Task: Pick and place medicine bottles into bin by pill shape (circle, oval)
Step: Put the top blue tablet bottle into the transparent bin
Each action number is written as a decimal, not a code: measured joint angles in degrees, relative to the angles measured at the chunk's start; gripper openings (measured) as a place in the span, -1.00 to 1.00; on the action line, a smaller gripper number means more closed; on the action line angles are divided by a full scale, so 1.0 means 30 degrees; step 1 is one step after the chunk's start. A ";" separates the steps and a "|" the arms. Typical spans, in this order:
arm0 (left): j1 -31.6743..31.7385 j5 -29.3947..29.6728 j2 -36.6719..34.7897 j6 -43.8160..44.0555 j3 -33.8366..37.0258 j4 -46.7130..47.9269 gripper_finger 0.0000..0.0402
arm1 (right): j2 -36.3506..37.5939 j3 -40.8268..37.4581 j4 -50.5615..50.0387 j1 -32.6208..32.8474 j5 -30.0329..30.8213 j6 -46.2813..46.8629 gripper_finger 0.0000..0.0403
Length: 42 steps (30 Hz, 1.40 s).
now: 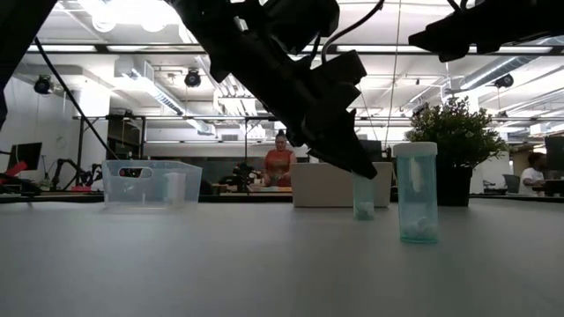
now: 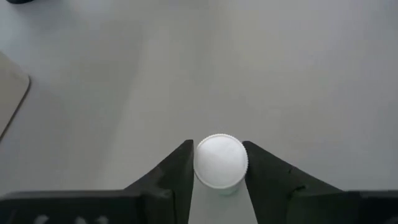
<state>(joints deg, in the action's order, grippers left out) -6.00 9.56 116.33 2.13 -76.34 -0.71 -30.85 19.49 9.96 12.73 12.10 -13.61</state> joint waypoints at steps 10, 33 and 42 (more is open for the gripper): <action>0.0000 0.0015 -0.0134 -0.0021 0.0000 0.0234 -0.50 | 0.0000 0.0000 -0.0030 0.0000 0.0012 0.0015 0.11; 0.1280 0.5913 -1.1391 -0.0494 0.5774 0.5910 -0.50 | 0.0007 0.0000 0.0071 -0.0007 0.0012 0.0175 0.11; 0.4610 0.7444 -1.6814 0.3032 1.0494 0.5912 -0.50 | 0.0007 0.0000 0.0077 -0.0007 0.0020 0.0138 0.11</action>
<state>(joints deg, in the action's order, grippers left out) 7.83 31.89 65.89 11.23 -44.85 17.03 -30.83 19.49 10.19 12.71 12.16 -13.19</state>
